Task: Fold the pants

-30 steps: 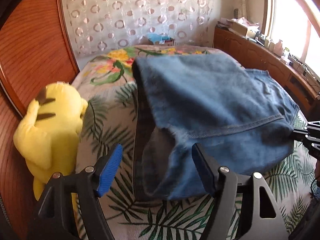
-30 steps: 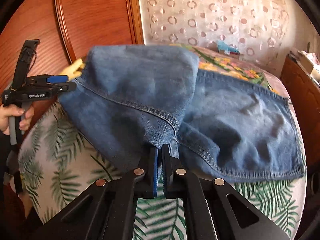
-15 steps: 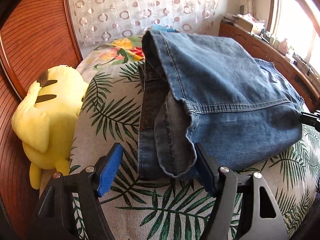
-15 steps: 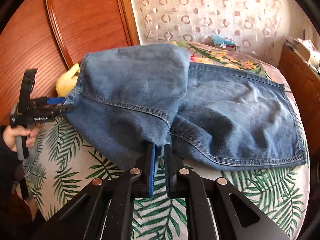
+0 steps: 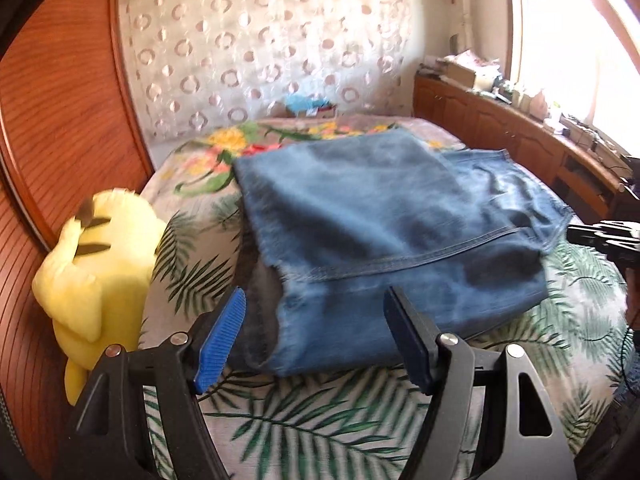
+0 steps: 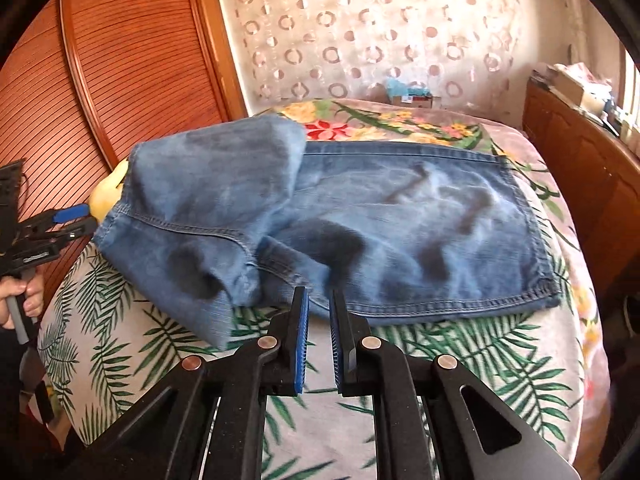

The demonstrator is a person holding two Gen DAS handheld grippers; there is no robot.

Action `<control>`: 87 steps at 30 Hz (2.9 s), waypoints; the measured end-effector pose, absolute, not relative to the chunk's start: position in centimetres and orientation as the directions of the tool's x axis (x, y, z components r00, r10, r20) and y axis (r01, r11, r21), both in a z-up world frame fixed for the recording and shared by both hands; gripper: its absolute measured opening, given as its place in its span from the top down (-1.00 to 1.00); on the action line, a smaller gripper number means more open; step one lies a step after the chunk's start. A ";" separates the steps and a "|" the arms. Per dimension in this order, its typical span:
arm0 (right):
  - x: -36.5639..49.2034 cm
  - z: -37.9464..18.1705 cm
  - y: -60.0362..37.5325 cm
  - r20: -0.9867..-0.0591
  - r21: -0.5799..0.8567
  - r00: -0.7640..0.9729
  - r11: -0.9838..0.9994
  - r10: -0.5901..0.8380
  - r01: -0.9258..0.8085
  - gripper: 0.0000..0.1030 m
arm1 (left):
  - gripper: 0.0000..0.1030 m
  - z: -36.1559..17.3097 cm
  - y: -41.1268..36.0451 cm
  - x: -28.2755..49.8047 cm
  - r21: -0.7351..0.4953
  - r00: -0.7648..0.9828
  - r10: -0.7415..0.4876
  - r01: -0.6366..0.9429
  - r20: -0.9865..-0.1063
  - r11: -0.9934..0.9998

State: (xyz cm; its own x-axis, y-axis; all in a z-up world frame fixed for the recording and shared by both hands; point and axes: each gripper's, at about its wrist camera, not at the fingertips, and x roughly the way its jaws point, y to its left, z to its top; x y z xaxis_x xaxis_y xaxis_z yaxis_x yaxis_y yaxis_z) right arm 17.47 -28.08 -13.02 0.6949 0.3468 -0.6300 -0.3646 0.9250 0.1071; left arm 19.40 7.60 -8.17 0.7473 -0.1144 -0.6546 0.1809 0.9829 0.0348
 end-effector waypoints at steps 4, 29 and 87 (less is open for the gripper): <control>17.2 -13.0 -28.8 -0.625 0.081 0.715 0.937 0.312 -0.339 0.54 | -0.41 -7.4 5.4 18.7 0.019 0.757 -0.160 0.222 -0.633 0.975; 19.4 -14.0 -32.6 -0.677 0.098 0.698 0.968 0.235 -0.231 0.17 | -0.41 -12.2 -0.9 19.6 0.009 0.667 -0.200 0.296 -0.718 0.955; 10.3 -11.0 -29.1 -0.616 -0.019 0.710 0.894 0.342 -0.447 0.97 | 0.98 -3.5 -6.6 12.0 -0.081 0.623 -0.442 0.520 -0.646 0.851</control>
State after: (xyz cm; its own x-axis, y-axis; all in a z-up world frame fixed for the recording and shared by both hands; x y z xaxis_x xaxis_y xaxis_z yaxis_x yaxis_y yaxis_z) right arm 10.29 -29.07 -10.96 0.7099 0.3421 -0.6157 -0.4474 0.8941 -0.0191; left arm 12.04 -6.57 -3.47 0.6228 -0.4417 -0.6458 0.5196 0.8506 -0.0807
